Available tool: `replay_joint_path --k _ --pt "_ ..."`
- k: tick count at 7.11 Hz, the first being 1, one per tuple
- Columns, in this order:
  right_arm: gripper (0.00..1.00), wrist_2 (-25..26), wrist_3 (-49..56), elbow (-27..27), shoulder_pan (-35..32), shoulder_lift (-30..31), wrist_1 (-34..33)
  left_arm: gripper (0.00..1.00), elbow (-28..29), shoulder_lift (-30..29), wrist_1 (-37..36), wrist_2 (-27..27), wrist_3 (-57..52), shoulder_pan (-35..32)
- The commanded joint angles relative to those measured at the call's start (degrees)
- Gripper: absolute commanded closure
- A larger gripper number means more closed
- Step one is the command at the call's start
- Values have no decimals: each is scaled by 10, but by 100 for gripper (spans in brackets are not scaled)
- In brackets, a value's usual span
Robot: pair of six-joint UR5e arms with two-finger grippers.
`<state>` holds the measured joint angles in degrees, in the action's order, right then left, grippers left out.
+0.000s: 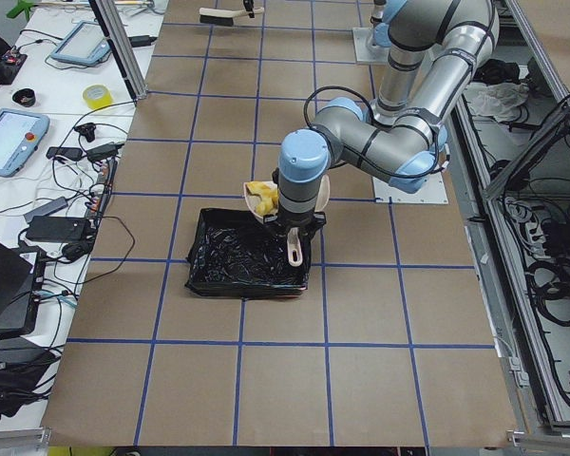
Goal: Sweep and dump trash into bin
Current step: 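Tip the dustpan over the bin with the left while the right sets down the brush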
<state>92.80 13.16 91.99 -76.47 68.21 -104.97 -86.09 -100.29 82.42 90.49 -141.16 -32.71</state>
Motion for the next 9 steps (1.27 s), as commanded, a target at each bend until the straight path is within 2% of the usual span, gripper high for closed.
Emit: replay_joint_path --k 1,2,3,5,7,9 --pt "100 1 64 28 50 -3 -3 100 12 -27 -53 50 36 5" --pt "100 14 64 31 52 -4 -5 100 12 -35 -87 107 43 2" --pt "100 34 66 31 54 -4 -4 100 9 -40 -112 130 41 -2" --pt "100 35 65 40 55 -7 -16 100 7 -54 -153 179 33 -13" --pt "100 48 63 40 55 -21 -28 100 6 -60 -196 287 31 -79" --pt "100 46 64 40 55 -22 -26 100 5 -95 -270 359 18 -110"
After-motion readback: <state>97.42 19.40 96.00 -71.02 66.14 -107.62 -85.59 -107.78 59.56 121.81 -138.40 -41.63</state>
